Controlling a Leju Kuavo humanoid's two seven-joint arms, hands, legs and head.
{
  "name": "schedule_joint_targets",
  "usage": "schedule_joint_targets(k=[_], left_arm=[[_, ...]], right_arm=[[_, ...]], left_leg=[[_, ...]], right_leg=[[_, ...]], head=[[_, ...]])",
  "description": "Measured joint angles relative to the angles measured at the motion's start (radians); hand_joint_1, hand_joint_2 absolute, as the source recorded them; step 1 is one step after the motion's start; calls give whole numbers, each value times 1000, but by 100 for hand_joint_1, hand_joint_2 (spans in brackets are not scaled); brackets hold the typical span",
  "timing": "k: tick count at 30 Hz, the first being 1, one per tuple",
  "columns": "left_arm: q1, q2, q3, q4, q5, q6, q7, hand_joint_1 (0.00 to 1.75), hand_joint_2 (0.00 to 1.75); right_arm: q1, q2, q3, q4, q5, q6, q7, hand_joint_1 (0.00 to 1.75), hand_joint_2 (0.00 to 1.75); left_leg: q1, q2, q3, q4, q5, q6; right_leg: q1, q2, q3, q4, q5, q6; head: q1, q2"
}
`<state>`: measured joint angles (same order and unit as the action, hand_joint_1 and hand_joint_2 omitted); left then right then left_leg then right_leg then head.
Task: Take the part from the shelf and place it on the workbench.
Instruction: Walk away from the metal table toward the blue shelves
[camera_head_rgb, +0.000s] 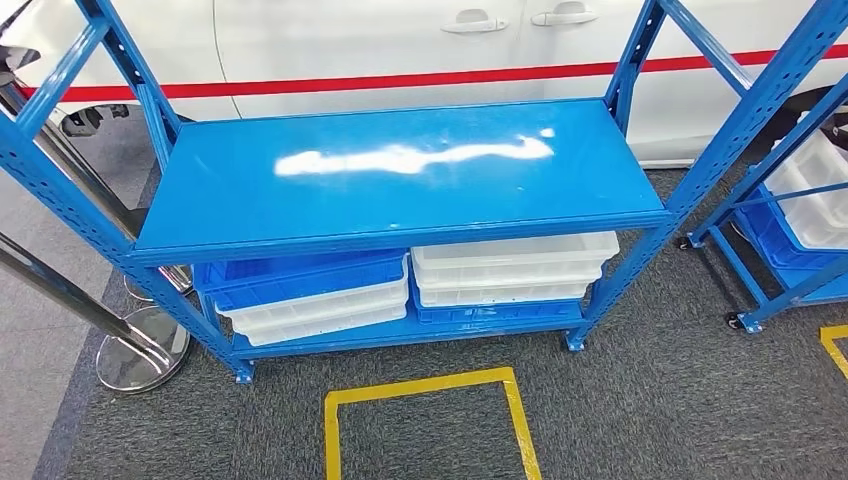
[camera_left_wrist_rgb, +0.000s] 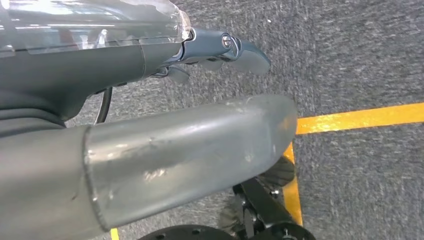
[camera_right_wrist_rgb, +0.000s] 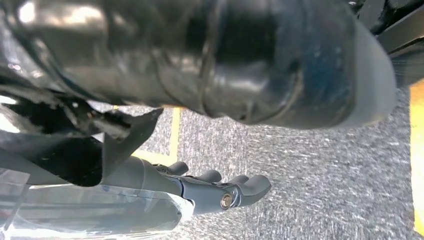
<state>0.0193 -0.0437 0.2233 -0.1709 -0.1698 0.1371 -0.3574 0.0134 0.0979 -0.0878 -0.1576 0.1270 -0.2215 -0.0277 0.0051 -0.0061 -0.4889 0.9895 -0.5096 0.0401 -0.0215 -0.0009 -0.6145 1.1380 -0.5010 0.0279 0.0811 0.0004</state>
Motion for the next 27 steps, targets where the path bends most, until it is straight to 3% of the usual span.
schedule_joint_targets(k=[2, 5, 7, 8, 10, 11, 12, 13, 15, 16, 17, 19, 21, 23, 25, 27], left_arm=[[0, -1, 0, 0, 0, 0, 0, 0, 0], [-5, 0, 0, 0, 0, 0, 0, 0, 0], [-7, -1, 0, -1, -1, 1, -1, 0, 0], [-8, -2, 0, -1, -1, 2, -1, 0, 0], [-6, -3, 0, -1, -2, 5, -1, 0, 0], [-6, -3, 0, -1, -2, 6, -2, 0, 0], [-5, -3, 0, -1, -3, 7, -3, 0, 0], [-4, -3, 0, -1, -4, 8, -4, 0, 0], [-2, -3, 0, -1, -5, 9, -6, 0, 0], [-2, -3, 0, -1, -6, 9, -7, 0, 0], [-2, -3, 0, 0, -6, 10, -7, 0, 0], [-4, -3, 0, 0, -8, 11, -7, 0, 0], [-5, -3, 0, 0, -8, 12, -7, 0, 0], [-4, -5, 0, 0, -8, 13, -7, 0, 0], [-4, -5, 0, 0, -8, 16, -6, 0, 0], [-4, -5, 0, 0, -9, 19, -5, 0, 0]], right_arm=[[1, -1, -1, 0, 0, 0, 0, 0, 0], [-1, 0, -3, 0, 0, 0, 0, 0, 0], [0, 0, -3, 0, 0, 1, 0, 0, 0], [0, 0, -4, 0, 0, 1, 0, 0, 0], [1, -1, -4, 0, 0, 1, 0, 0, 0], [0, 0, -4, 0, 0, 1, 0, 0, 0], [0, 0, -4, 0, 0, 1, 0, 0, 0], [0, 0, -4, 0, 0, 1, 0, 0, 0], [1, 1, -4, 0, 0, 2, 0, 0, 0], [1, 1, -5, 0, -1, 3, 0, 0, 0], [0, 1, -5, 0, -1, 4, 0, 0, 0], [-1, 1, -5, 0, -2, 6, 0, 0, 0], [-4, 1, -6, 0, -2, 6, -1, 0, 87], [-5, 1, -6, 0, -2, 5, -1, 0, 175], [-4, 1, -7, 0, -3, 4, 2, 0, 175], [-3, 1, -7, 0, -2, 3, 4, 0, 175]], left_leg=[[-3, -1, 8, 4, -16, -12], [-2, 0, 13, 3, -26, -29], [1, 0, 5, 33, -47, -40], [3, 1, -15, 78, -70, -45], [6, 1, -95, 217, -124, -53], [7, 1, -135, 276, -137, -56], [7, 1, -162, 304, -129, -56], [7, 1, -168, 290, -98, -55], [6, 2, -132, 168, -3, -48], [4, 2, -109, 105, 31, -42], [2, 3, -93, 62, 48, -36], [-3, 2, -83, 38, 46, -27], [0, 1, -77, 26, 47, -16], [5, 3, -68, 12, 51, -1], [5, 5, -66, 9, 50, 9], [3, 5, -64, 10, 46, 14]], right_leg=[[3, 1, 38, -89, 29, -10], [8, 2, 45, -103, 17, -29], [5, -1, 57, -113, 15, -42], [3, -2, 65, -118, 13, -48], [3, -4, 74, -120, 7, -54], [4, -4, 78, -120, 2, -55], [4, -3, 84, -120, -3, -55], [4, -2, 92, -120, -9, -54], [4, -1, 111, -121, -22, -49], [6, 0, 118, -120, -29, -44], [7, 0, 121, -119, -33, -39], [10, 1, 122, -121, -38, -29], [10, 0, 126, -122, -43, -18], [11, 0, 106, -71, -78, -10], [8, 1, 41, 52, -137, -7], [3, 1, -17, 146, -159, 2]], head=[[0, 0], [-1, 0], [-1, 0], [-1, 0], [-1, 0], [-1, 0], [-1, 0], [-1, 0], [-1, 0], [-1, 0], [-1, 0], [-1, 0], [-1, 0], [-1, 0], [-1, 0], [-1, 0]])
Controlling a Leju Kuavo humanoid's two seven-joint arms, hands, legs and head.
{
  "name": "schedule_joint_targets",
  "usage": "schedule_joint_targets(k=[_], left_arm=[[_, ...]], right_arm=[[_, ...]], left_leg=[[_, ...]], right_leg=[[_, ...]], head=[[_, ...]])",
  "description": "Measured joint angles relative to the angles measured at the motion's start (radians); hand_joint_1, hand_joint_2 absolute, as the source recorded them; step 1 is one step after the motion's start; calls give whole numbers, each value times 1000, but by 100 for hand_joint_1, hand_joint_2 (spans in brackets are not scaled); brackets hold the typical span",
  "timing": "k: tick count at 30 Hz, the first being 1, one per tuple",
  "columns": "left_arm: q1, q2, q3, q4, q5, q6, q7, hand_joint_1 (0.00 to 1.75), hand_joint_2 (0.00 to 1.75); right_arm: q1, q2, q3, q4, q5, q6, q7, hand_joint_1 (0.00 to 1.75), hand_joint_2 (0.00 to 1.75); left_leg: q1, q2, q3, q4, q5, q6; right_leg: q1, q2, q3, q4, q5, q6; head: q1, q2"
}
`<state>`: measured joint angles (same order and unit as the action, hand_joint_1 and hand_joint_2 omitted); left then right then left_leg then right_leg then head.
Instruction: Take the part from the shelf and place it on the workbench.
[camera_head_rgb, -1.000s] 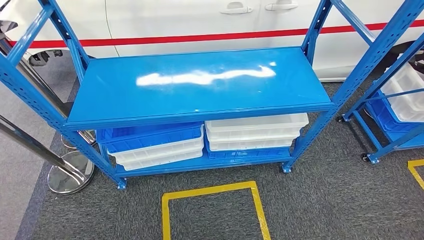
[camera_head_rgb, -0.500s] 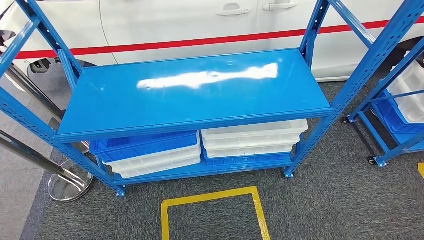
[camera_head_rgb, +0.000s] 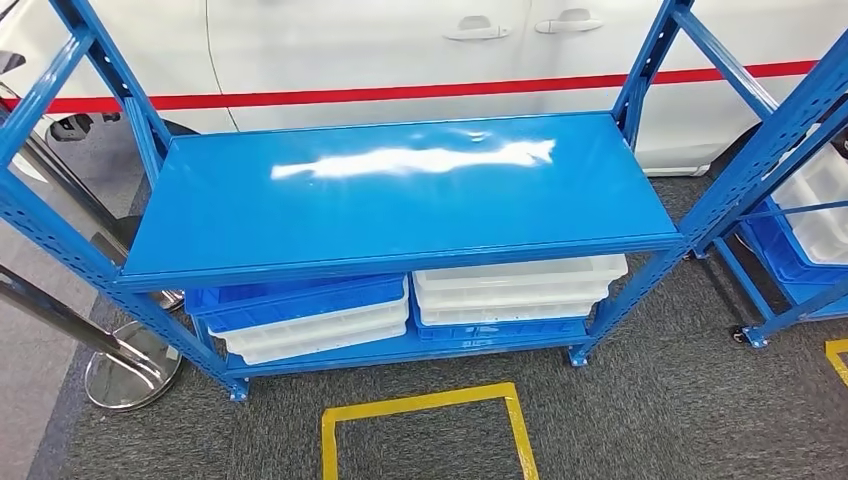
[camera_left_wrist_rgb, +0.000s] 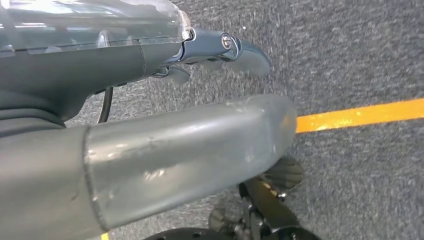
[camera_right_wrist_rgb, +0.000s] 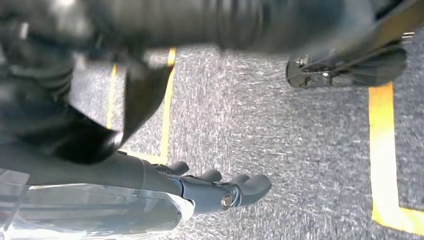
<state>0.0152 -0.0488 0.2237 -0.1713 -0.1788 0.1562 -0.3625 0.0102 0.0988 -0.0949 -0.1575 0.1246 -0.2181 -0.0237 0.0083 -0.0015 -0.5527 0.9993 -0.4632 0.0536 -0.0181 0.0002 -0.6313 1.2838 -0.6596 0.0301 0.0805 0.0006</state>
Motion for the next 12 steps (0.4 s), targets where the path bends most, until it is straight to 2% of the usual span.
schedule_joint_targets(k=[1, 2, 3, 4, 5, 6, 8, 12], left_arm=[[0, 0, 0, 0, 0, 2, 0, 0, 0], [0, 0, 0, 0, 0, 3, 1, 0, 0], [0, 0, 1, 0, 0, 5, 1, 0, 0], [0, 0, 1, 0, 0, 7, 1, 0, 0], [1, 0, 1, 0, 0, 9, 2, 0, 0], [0, 0, 2, 0, 0, 11, 3, 0, 0], [-1, 0, 2, 0, 0, 15, 5, 0, 0], [0, -1, 2, 0, -2, 22, 9, 0, 0]], right_arm=[[1, 0, 0, 0, 0, -1, -1, 0, 175], [1, 0, -1, 0, 0, -4, -4, 0, 131], [1, 0, -1, 0, -1, -7, -6, 0, 87], [2, 0, -2, 0, -2, -9, -8, 0, 44], [1, 1, -3, 0, -3, -11, -9, 0, 0], [1, 2, -4, 0, -5, -12, -10, 0, 0], [0, 2, -4, 0, -5, -12, -9, 0, 0], [0, 1, -5, 0, -7, -8, -6, 0, 0]], left_leg=[[0, -1, 2, 2, -2, 1], [1, -2, 5, 5, -6, 0], [2, -3, 6, 11, -11, -2], [1, -5, 5, 20, -18, -8], [-1, -5, 3, 28, -25, -14], [-4, -6, 1, 34, -30, -19], [-6, -6, 0, 35, -33, -25], [-2, -7, 4, 31, -31, -30]], right_leg=[[-4, 0, -5, -4, 19, 6], [-10, 0, 10, -45, 56, 13], [-16, -1, 37, -112, 98, 20], [-19, 1, 64, -177, 128, 26], [-22, 3, 83, -223, 145, 24], [-22, 5, 91, -246, 150, 21], [-19, 7, 91, -248, 147, 8], [-13, 7, 92, -248, 147, 4]], head=[[0, 0], [0, 0], [0, 0], [0, 0], [0, 0], [-1, 0], [-2, 0], [-2, 0]])
